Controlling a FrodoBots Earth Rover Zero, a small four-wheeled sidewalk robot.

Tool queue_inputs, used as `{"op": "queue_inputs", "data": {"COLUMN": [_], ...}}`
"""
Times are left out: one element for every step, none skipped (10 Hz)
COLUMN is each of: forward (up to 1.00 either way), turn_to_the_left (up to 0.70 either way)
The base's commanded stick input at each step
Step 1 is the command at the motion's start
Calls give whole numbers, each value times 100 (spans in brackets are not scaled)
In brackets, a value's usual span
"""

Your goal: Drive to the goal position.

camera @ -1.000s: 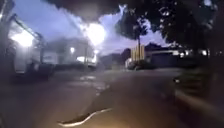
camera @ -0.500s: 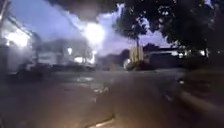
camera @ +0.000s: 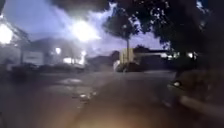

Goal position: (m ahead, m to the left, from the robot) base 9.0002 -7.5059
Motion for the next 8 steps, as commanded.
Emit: {"op": "queue_inputs", "data": {"forward": [70,70,70,70,70,70,70,70], "turn_to_the_left": [0,-26,-35,-35,-35,-27,0,0]}}
